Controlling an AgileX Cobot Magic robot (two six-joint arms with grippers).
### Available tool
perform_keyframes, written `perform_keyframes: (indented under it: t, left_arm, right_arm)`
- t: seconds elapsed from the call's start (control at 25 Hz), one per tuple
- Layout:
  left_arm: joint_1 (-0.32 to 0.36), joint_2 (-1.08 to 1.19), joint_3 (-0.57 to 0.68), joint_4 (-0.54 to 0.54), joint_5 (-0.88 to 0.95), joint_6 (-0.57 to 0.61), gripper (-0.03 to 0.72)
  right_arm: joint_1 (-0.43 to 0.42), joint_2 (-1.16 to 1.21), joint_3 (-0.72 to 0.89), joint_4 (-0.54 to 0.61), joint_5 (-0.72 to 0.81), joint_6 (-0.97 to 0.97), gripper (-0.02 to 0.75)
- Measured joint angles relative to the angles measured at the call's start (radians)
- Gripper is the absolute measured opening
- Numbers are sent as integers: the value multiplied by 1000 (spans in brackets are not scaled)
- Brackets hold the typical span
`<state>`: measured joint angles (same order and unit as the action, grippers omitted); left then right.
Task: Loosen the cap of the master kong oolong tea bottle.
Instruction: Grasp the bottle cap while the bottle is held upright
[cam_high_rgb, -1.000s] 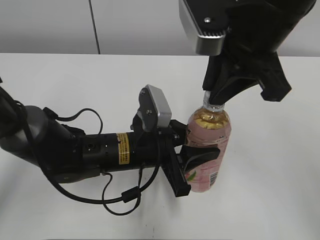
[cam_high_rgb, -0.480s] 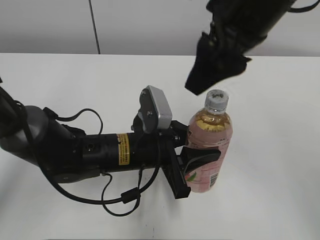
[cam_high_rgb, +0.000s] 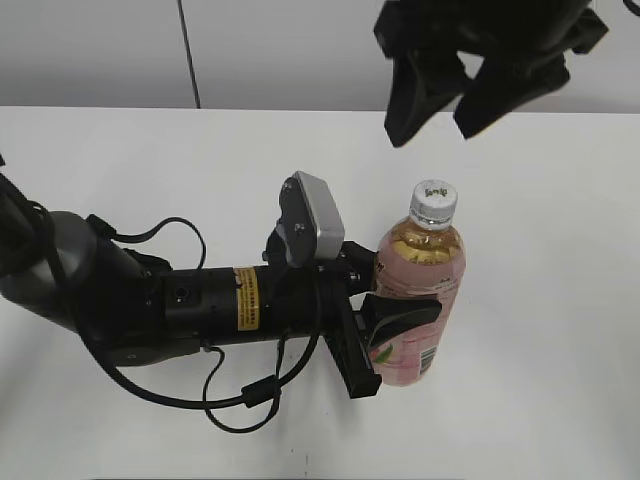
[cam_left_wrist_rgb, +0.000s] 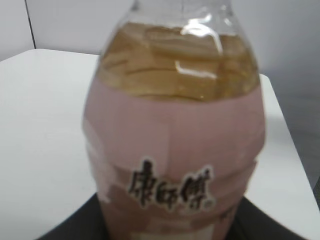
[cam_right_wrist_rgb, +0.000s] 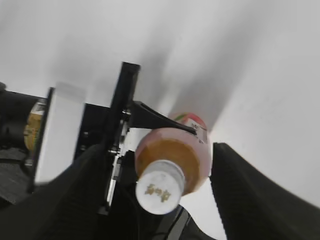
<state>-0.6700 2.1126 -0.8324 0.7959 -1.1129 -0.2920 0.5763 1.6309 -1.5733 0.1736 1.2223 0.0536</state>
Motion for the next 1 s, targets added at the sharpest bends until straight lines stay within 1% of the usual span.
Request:
perform_keyframes:
  t: [0.08,0.28,0.6,0.68,0.8,0.92,1.0]
  left_arm:
    - [0,0,0,0,0,0,276]
    - [0,0,0,0,0,0,276]
    - [0,0,0,0,0,0,276]
    - [0,0,0,0,0,0,276]
    - [0,0,0,0,0,0,276]
    - [0,0,0,0,0,0,276]
    - [0,0,0,0,0,0,276]
  right_arm:
    - [0,0,48,-26,0,27,499]
    - [0,0,123,-13,0,41,499]
    - [0,5,134,11,1,42,493]
    - [0,12,134,11,1,41,468]
    - [0,19,134,12,1,37,398]
    - [0,19,134,24,0,10,283]
    - [0,19,134,26,-1,-38,279]
